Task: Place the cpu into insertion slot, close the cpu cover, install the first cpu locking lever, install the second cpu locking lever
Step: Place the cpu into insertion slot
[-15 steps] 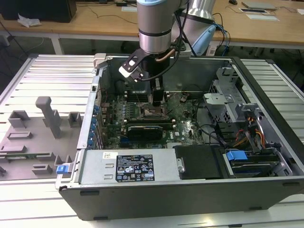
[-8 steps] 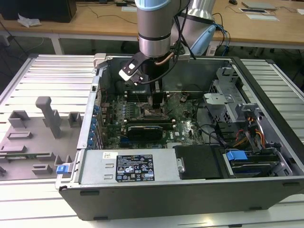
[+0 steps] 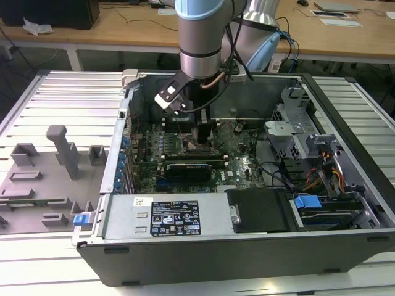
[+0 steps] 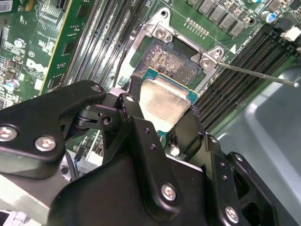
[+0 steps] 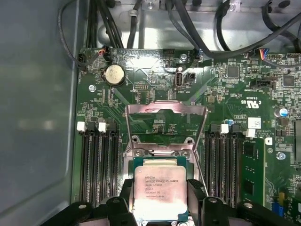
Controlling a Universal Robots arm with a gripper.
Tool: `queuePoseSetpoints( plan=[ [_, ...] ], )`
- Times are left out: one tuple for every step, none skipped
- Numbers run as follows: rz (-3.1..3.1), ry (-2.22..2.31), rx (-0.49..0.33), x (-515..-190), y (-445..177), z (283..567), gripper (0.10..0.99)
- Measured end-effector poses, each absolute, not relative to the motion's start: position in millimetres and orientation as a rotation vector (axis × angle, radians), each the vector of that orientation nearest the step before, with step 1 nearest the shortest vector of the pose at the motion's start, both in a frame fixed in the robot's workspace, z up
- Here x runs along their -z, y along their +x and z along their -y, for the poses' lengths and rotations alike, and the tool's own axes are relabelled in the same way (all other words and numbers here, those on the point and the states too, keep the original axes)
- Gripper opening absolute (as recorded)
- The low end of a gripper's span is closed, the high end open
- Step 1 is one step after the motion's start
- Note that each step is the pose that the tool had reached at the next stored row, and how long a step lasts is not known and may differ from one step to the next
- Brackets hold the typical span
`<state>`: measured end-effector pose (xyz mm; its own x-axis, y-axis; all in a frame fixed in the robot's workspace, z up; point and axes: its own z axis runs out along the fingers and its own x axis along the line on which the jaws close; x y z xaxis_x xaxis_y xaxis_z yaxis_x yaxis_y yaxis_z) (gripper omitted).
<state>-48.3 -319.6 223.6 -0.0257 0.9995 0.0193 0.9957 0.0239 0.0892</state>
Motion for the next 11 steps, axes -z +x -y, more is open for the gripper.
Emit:
queuePoseSetpoints(
  plan=[
    [-2.212, 2.158, -0.12, -222, -48, 320, 0.541],
    [-2.212, 2.158, -0.12, -221, -49, 320, 0.541],
    [-2.212, 2.158, -0.12, -219, -49, 320, 0.541],
    [-2.212, 2.158, -0.12, -218, -49, 320, 0.541],
    [-2.213, 2.158, -0.12, -217, -49, 320, 0.541],
    [-2.212, 2.158, -0.12, -216, -50, 320, 0.541],
    [-2.213, 2.158, -0.12, -215, -50, 320, 0.541],
    [-2.213, 2.158, -0.12, -214, -51, 320, 0.541],
    [-2.213, 2.158, -0.12, -213, -51, 320, 0.541],
    [-2.213, 2.158, -0.12, -212, -52, 319, 0.541],
    [-2.212, 2.158, -0.12, -211, -52, 319, 0.541]
  ],
)
